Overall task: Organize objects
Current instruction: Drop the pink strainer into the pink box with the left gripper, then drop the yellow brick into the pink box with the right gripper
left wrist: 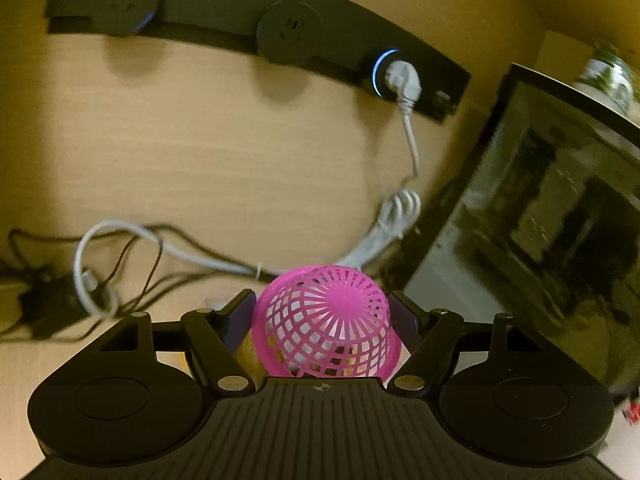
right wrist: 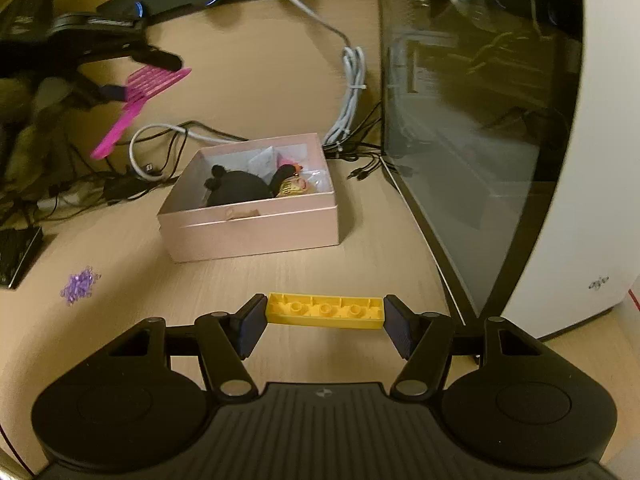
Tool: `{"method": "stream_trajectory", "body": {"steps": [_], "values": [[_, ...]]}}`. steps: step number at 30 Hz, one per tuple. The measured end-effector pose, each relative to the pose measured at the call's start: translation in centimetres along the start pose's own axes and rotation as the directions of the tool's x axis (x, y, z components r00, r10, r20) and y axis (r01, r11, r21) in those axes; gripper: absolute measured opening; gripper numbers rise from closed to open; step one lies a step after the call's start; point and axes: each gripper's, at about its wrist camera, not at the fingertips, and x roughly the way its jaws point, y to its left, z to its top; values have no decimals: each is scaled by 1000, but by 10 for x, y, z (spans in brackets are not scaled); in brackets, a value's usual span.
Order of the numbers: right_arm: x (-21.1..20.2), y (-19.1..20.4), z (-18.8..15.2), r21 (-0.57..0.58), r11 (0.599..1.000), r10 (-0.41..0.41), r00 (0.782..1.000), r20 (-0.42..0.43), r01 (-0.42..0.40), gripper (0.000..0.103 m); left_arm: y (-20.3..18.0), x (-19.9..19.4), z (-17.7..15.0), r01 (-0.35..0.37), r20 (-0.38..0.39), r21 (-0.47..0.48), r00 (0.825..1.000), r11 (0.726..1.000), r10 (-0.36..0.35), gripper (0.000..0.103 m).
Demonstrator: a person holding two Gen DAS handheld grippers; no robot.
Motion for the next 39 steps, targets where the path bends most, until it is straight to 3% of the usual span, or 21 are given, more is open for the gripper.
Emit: {"method": "stream_trajectory", "body": {"steps": [4,7,9,15,17,22,24,27,32,35,39], "values": [[1,-2,-4,-9,1000,-1,1000,-12,1,63,7,47,-2,-13,39,-11,999,1000,13,78],[5,-2,-8,-43,999,-12,999,-30,11,63,9,89,-18,-83,-61,77,994,994,88,77],[5,-3,-10,-68,998,-18,999,-33,15,63,13,107,-25,-73,-124,78,989,994,82,77],[15,-8,-2,-69,997,-17,999,-37,15,63,36,88,-27,-96,-52,-50,994,994,93,77],[22,-5,3,-74,997,-15,999,-41,12,63,41,75,-23,-113,-21,-53,994,992,112,77],[37,4,15,-89,996,13,999,-43,-17,63,36,74,-8,-48,-2,-35,999,998,47,77],[39,9,17,-99,995,18,999,-43,-22,63,31,88,-5,-35,-48,4,998,999,35,77],[37,13,16,-111,993,27,999,-33,-30,63,32,103,-7,-88,-104,28,990,996,91,75],[39,9,20,-96,995,25,999,-27,-28,63,54,67,-14,-64,-43,-124,997,990,59,75],[46,8,34,-89,996,27,1000,-2,-27,63,64,28,-32,-72,-18,-145,997,987,70,75],[56,19,73,-112,993,58,993,99,-47,63,76,-16,-76,-130,-54,-155,991,979,123,75]]}}
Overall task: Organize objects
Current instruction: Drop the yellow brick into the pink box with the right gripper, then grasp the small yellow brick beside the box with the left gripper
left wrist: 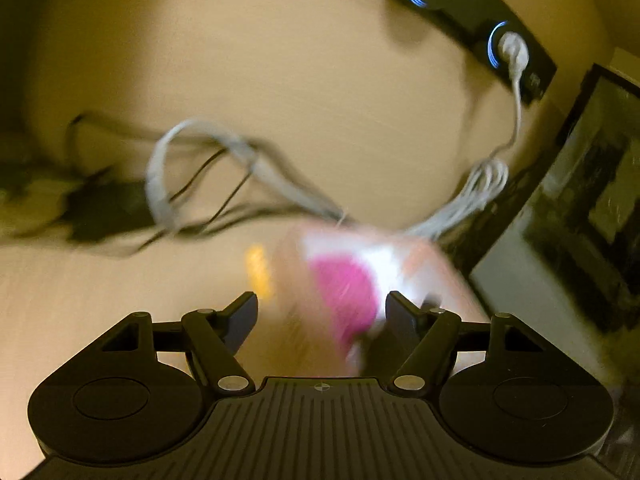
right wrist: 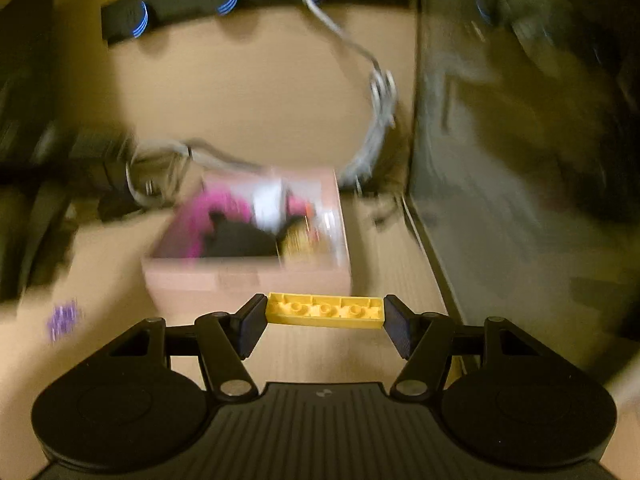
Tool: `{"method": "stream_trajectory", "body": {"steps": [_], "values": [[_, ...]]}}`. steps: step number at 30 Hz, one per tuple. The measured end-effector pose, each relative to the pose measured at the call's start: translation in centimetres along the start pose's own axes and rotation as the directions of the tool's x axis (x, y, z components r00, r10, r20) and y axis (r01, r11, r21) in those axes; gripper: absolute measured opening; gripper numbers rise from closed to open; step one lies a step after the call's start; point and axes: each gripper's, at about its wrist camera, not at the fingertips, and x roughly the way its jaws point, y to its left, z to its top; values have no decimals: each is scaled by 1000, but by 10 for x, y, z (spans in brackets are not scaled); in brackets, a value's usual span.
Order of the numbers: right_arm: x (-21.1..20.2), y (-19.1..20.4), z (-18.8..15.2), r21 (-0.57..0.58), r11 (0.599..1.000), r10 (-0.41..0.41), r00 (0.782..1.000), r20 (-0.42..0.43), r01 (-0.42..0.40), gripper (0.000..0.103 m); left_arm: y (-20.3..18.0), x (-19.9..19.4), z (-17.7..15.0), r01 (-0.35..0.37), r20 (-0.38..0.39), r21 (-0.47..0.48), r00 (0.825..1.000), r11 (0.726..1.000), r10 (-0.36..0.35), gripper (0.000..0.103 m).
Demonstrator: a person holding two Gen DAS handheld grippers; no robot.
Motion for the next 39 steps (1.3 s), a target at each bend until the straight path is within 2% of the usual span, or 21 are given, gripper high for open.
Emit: {"method": "stream_trajectory", "body": {"steps": [2,5,6,7,11,15,17,20,25,28,32,35,39], "values": [[13,7,20,-17,1000,2,998,56,-1,63,13,-13,-21,-21,-34,-33,999,999,20,75],[38,17,36,-35,999,-2,997,72,4,67,28,-23,-45,-45,-90,-68,995,997,39,75],[49,19,38,-41,999,-11,999,53,13,84,32,-26,-52,-56,-107,-71,993,996,48,75],[58,21,37,-41,999,-21,999,38,22,89,36,-26,-55,-63,-120,-72,991,995,54,75],[78,23,26,18,1000,-6,998,-60,7,89,50,-30,-60,-66,-140,-99,989,993,52,75],[65,29,9,43,999,12,997,-82,-8,89,58,-13,-35,-44,-133,-150,991,988,24,75],[57,32,2,44,999,17,996,-91,-13,89,55,3,-19,-35,-130,-143,991,989,16,74],[46,36,-8,46,999,15,994,-106,-10,89,51,36,8,-39,-139,-116,990,992,23,57],[31,36,-30,35,999,-22,990,-142,27,90,51,91,40,-59,-171,-81,984,995,44,56],[28,31,-41,34,997,-56,983,-176,63,90,48,117,47,-96,-195,-26,977,995,89,56],[27,22,-50,62,993,-90,973,-213,105,90,45,137,46,-103,-214,15,971,995,104,56],[25,18,-53,72,989,-113,968,-225,132,90,40,147,43,-112,-196,36,974,993,117,53],[21,15,-57,75,986,-130,964,-233,151,90,40,150,41,-131,-181,37,974,991,135,60]]}}
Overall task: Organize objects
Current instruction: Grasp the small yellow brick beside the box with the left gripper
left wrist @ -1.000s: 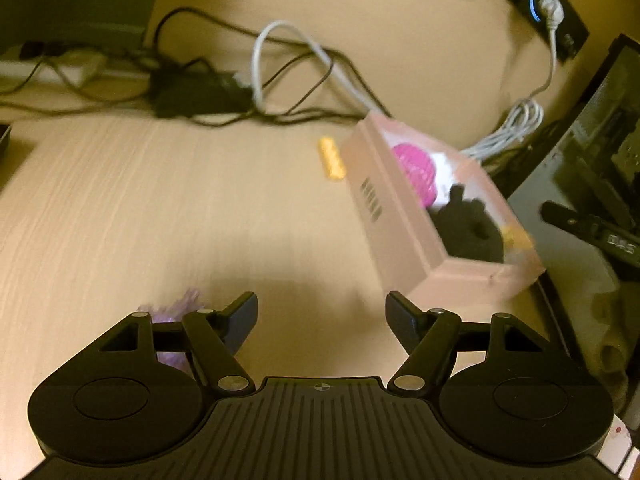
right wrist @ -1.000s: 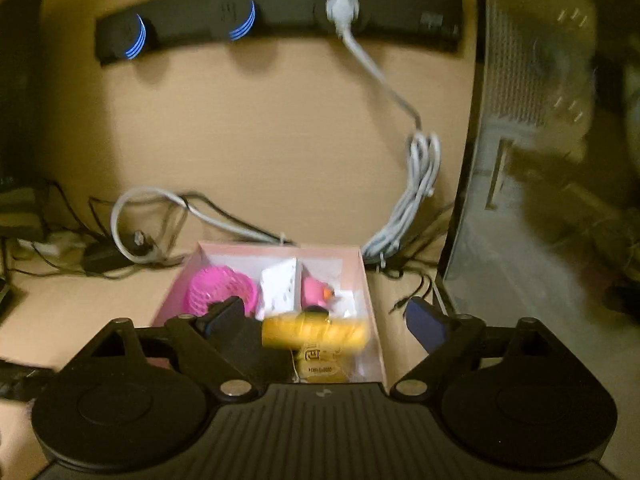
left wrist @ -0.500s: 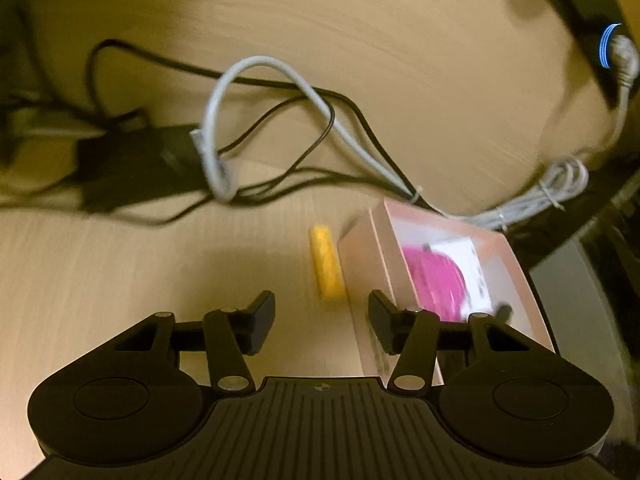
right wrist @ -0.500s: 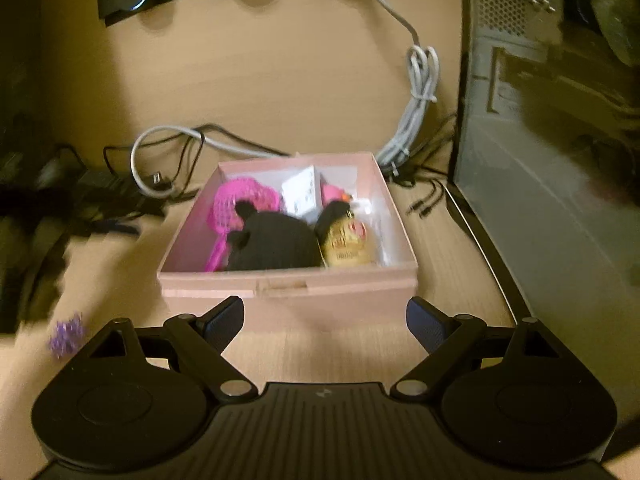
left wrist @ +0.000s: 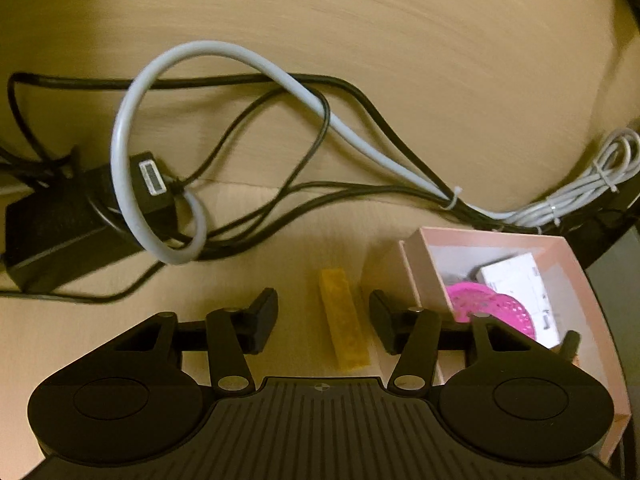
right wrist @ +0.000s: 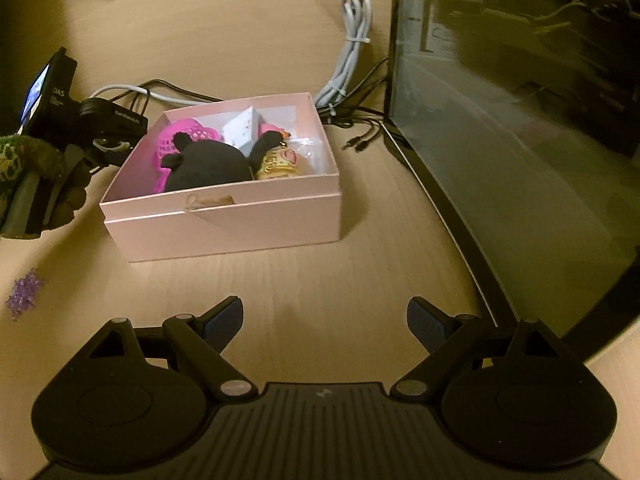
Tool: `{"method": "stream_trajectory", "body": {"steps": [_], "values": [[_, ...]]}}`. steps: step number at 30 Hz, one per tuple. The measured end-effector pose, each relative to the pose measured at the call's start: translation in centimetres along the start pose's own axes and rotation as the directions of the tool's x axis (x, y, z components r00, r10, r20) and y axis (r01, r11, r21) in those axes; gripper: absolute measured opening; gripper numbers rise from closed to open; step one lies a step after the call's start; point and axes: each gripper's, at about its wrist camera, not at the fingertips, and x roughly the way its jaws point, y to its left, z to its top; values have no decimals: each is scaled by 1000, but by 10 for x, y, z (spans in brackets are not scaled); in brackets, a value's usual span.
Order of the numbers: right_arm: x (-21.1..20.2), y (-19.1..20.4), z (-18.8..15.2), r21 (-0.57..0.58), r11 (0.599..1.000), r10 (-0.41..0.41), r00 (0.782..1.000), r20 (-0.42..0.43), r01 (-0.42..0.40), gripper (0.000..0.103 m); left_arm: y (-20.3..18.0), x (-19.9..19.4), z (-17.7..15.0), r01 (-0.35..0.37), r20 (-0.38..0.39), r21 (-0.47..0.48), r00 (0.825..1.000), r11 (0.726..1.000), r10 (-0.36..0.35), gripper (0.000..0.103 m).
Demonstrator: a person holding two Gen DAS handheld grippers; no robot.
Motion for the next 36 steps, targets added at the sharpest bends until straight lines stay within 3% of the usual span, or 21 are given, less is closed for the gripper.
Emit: {"method": "stream_trajectory", "body": {"steps": [4,5,12,22,30,36], "values": [[-2,0,-3,2,1000,-3,1000,-6,3,90,-1,1,1,-13,2,6,1000,1000,13,56],[-3,2,-4,0,1000,-2,1000,-6,2,90,-2,2,2,-36,-3,22,999,999,36,46],[-7,9,-7,-19,1000,16,1000,3,-16,90,0,-8,-12,-111,5,133,994,985,111,38],[-9,23,-13,-55,996,70,998,3,-70,93,2,-44,-57,-144,23,238,989,960,143,37],[-9,34,-18,-84,991,105,994,3,-105,94,1,-71,-91,-103,28,270,995,957,99,38],[-9,32,-12,-81,991,113,993,23,-111,97,6,-76,-69,22,49,137,998,990,-29,38]]}}
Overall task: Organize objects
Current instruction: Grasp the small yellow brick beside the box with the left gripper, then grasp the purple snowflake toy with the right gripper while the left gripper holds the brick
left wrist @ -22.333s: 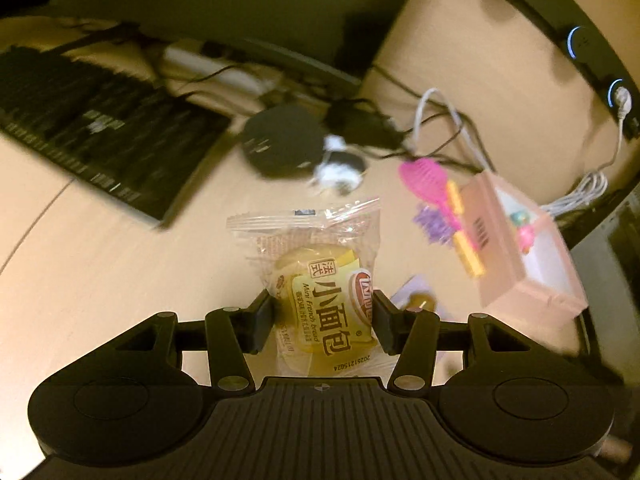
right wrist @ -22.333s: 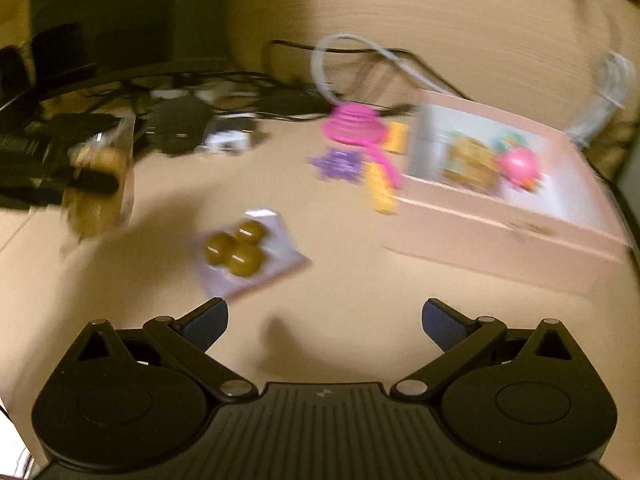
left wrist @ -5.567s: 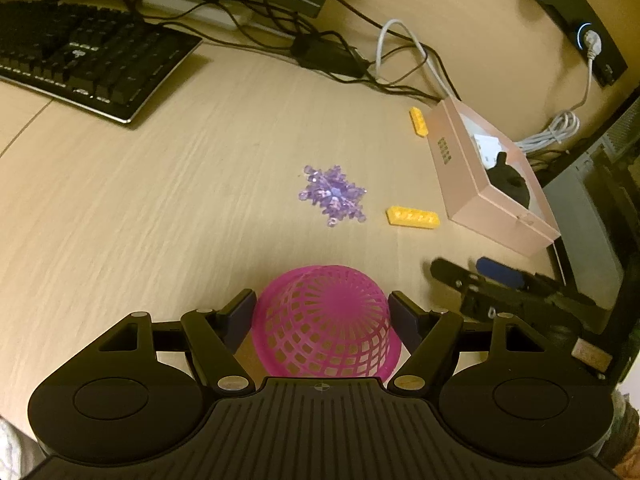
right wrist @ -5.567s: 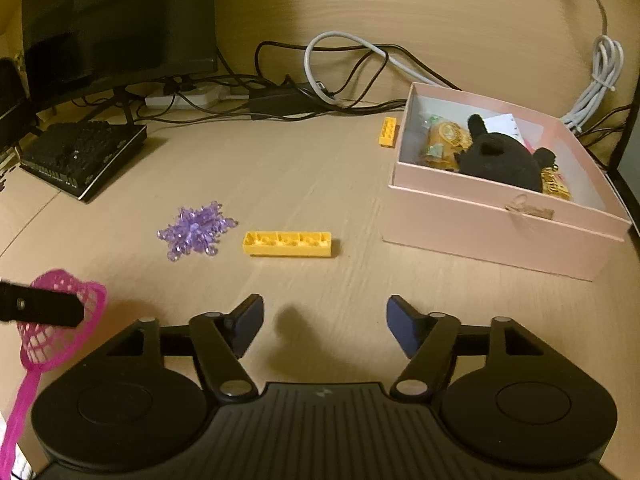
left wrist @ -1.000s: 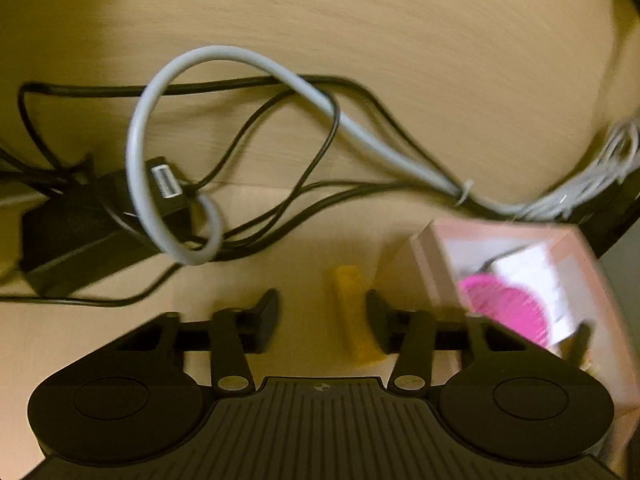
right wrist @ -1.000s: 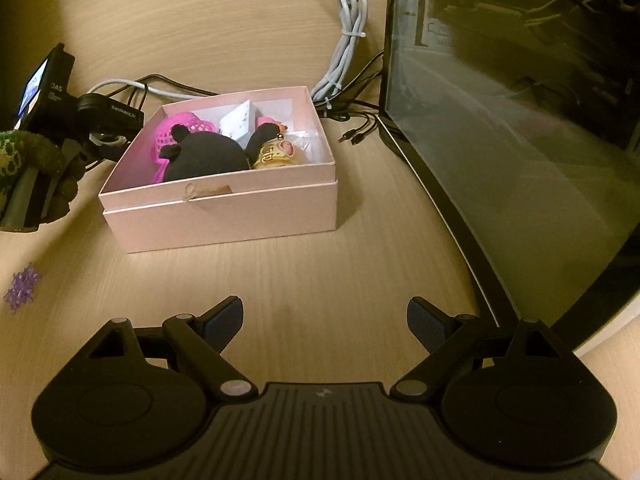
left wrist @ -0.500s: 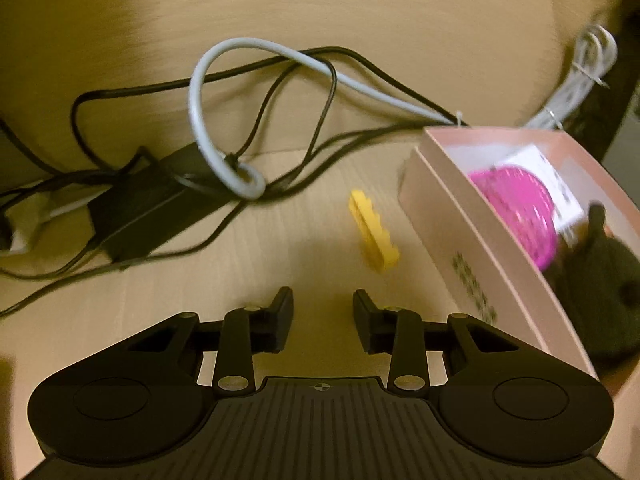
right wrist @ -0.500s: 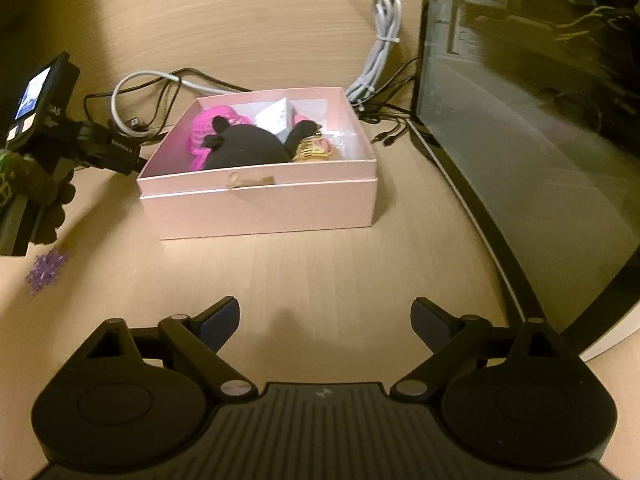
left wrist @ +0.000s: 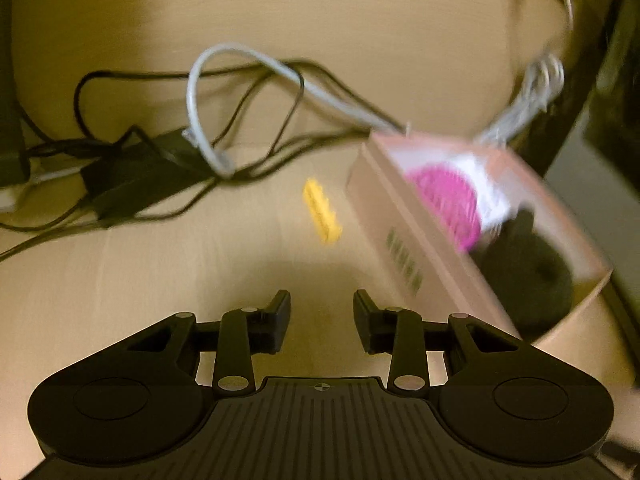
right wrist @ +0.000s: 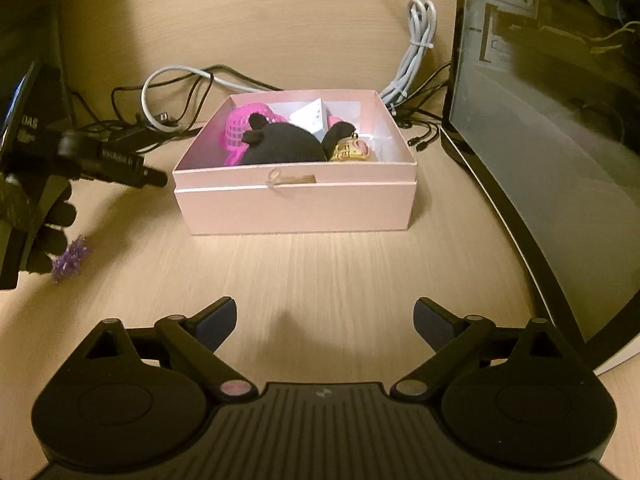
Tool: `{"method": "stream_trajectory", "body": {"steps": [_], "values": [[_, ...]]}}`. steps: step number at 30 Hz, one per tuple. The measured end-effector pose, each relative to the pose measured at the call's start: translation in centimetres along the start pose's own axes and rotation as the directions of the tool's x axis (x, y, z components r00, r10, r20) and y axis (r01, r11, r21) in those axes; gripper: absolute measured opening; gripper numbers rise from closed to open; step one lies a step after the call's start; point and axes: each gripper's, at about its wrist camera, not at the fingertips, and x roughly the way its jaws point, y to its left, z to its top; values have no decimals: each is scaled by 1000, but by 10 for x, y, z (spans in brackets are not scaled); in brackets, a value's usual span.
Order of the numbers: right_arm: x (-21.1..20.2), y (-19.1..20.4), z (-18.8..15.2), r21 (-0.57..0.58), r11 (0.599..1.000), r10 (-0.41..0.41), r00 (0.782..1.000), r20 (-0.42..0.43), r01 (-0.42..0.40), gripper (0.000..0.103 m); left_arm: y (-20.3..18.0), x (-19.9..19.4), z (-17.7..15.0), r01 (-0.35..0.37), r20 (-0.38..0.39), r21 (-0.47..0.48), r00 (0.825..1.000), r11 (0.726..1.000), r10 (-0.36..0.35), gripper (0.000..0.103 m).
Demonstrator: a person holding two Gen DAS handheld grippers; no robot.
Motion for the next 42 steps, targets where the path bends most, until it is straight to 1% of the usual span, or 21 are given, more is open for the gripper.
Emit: {"method": "stream_trajectory", "body": {"steps": [3,7,11,14,17,18,20,21,22,23,24,26,28,31,35,39,42], "values": [[3,-2,1,8,1000,0,1000,-5,0,97,2,8,19,19,16,-65,1000,998,-18,38],[8,-6,1,21,1000,-10,1000,-19,10,97,4,32,38,16,-2,-116,1000,993,-17,38],[12,-10,1,32,999,-31,999,-34,32,97,0,59,47,-31,-48,-100,999,994,27,38],[14,-15,1,41,998,-42,998,-44,44,97,1,72,48,-30,-62,-112,998,993,23,38],[18,-18,0,49,997,-51,997,-55,54,97,-5,78,49,-36,-50,-83,998,996,32,38],[18,-19,1,50,997,-53,997,-57,56,97,-5,81,49,-42,-51,-77,998,996,38,35],[18,-19,1,48,997,-60,997,-54,62,97,-8,80,50,-61,-53,-57,997,997,58,34],[17,-19,1,47,997,-61,997,-50,63,97,-10,80,49,-72,-54,-41,996,997,70,31],[16,-18,1,47,997,-61,997,-47,64,97,-9,77,48,-88,-55,-28,995,996,87,26],[15,-18,1,49,997,-62,997,-46,64,97,-10,76,47,-110,-59,-19,992,994,108,17],[14,-19,1,51,997,-62,997,-45,64,97,-10,74,45,-119,-65,-22,991,993,118,16],[12,-19,0,53,997,-62,997,-43,64,97,-7,71,43,-97,-79,-58,993,994,93,16],[11,-18,0,53,997,-61,997,-42,63,97,-5,67,41,-80,-90,-72,993,994,74,15],[8,-16,-1,44,997,-55,998,-34,56,97,-5,58,33,-103,-72,-61,992,993,99,15],[3,-12,-4,33,999,-40,999,-25,41,97,1,33,16,-95,-52,-88,994,992,91,15],[1,-6,-8,17,1000,-16,999,-27,17,97,2,2,-5,-82,-46,-69,996,994,79,15],[3,1,-10,8,1000,11,999,-40,-10,97,10,-23,-26,-65,-52,-109,997,992,60,15]]}}
